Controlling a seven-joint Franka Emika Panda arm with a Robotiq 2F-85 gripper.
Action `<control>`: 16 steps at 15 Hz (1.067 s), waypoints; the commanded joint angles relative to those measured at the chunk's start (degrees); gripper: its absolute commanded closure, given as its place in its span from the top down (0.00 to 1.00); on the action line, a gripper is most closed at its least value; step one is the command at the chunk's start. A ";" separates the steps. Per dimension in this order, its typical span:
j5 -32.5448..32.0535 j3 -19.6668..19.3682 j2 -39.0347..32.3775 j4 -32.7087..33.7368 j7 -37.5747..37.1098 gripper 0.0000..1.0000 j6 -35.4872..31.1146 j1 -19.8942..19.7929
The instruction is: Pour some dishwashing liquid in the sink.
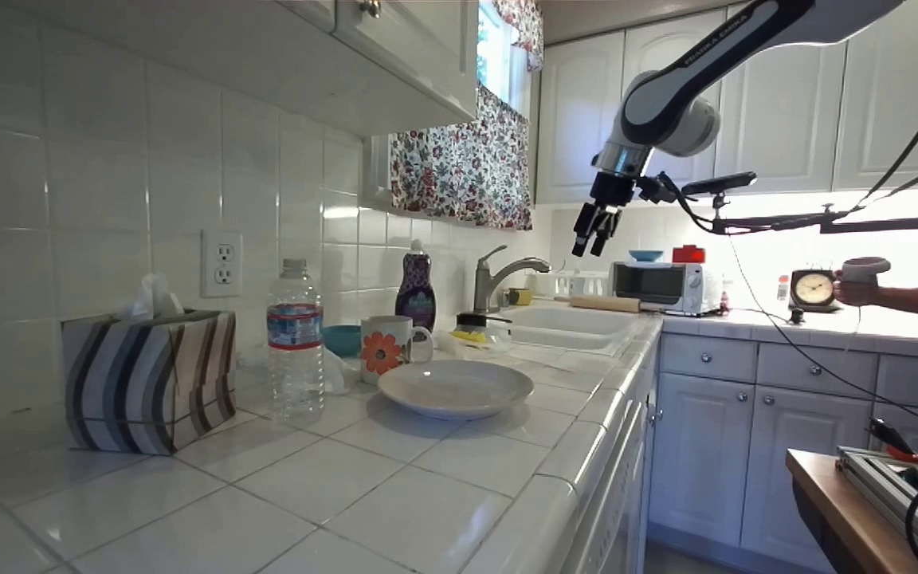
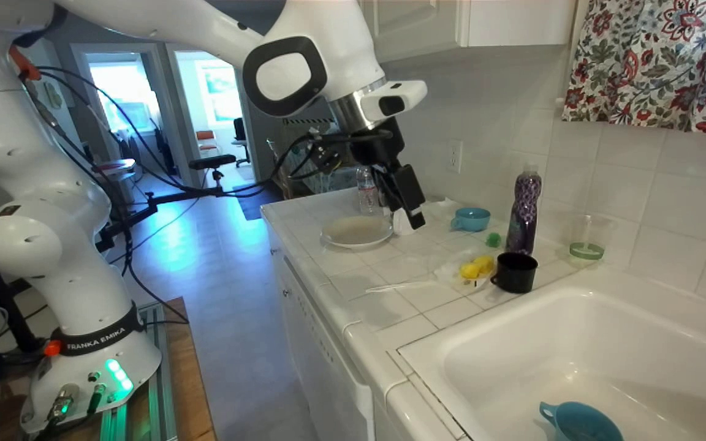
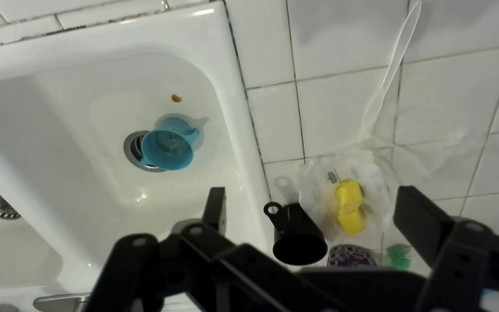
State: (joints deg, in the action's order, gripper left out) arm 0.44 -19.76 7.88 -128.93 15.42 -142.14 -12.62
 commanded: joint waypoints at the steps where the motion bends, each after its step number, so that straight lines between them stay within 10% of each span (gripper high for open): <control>1: 6.32 0.01 -7.88 9.04 2.97 1.00 1.76 -0.34; 16: 6.49 1.93 -10.07 6.35 9.50 1.00 -13.81 -2.07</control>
State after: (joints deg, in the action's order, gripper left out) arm 4.23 -18.38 -0.30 -122.80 19.38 -149.94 -13.15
